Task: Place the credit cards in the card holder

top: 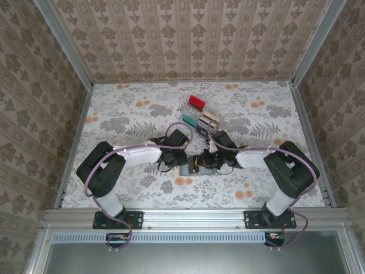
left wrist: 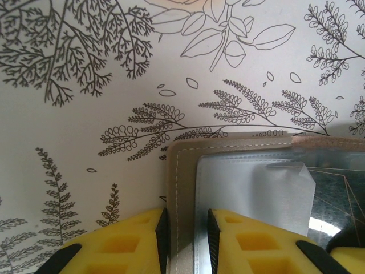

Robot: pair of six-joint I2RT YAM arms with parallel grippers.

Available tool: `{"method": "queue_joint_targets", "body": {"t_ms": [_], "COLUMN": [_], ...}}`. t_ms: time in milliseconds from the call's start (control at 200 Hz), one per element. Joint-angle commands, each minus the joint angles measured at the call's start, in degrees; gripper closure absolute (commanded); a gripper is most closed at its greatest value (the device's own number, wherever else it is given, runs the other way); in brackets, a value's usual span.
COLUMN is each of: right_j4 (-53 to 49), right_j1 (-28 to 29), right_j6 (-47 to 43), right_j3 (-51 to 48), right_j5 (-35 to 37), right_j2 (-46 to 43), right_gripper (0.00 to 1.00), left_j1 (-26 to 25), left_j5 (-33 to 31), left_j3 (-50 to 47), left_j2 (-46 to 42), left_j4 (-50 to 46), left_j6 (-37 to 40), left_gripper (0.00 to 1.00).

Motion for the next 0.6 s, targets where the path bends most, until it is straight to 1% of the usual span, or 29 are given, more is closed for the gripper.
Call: {"method": "queue_joint_targets", "body": {"t_ms": [0, 25, 130, 230, 270, 390, 425, 455, 505, 595], "right_j4": [-2.52, -2.51, -4.72, -10.52, -13.01, -15.45, -15.49, -14.92, -13.74, -12.05], "right_j1": [1.57, 1.62, 1.72, 1.72, 1.72, 1.72, 1.72, 1.72, 1.72, 1.72], "right_j6": [1.66, 1.93, 1.88, -0.31, -1.56, -3.09, -3.04, -3.05, -2.88, -2.44], "right_j3": [1.03, 0.96, 1.16, 2.33, 3.03, 4.00, 3.93, 3.66, 3.25, 3.45], "right_j5": [1.69, 2.11, 3.96, 7.30, 8.31, 8.58, 8.53, 8.20, 7.70, 5.88], "right_j2": [2.18, 2.15, 0.54, -2.11, -2.81, -2.61, -2.47, -2.35, -2.26, -0.86], "right_gripper": [0.93, 0.91, 0.89, 0.78, 0.76, 0.75, 0.76, 0.81, 0.86, 0.88], "left_j1": [-0.50, -0.49, -0.43, -0.47, -0.50, -0.44, -0.46, -0.51, -0.49, -0.48], "left_j5": [0.52, 0.57, 0.26, 0.10, 0.05, -0.01, 0.08, 0.05, 0.12, 0.58], "left_j3": [0.61, 0.52, 0.47, 0.28, 0.26, 0.14, 0.27, 0.31, 0.24, -0.03], "left_j2": [0.68, 0.68, 0.51, 0.35, 0.33, 0.33, 0.38, 0.33, 0.29, 0.07], "left_j4": [-1.69, -1.64, -1.93, -1.99, -2.04, -1.97, -2.01, -1.98, -1.93, -1.15], "left_j6": [-0.47, -0.53, -0.65, -0.64, -0.57, -0.51, -0.46, -0.42, -0.41, -0.37], "left_gripper": [0.72, 0.72, 0.72, 0.72, 0.72, 0.72, 0.72, 0.73, 0.73, 0.73]}}
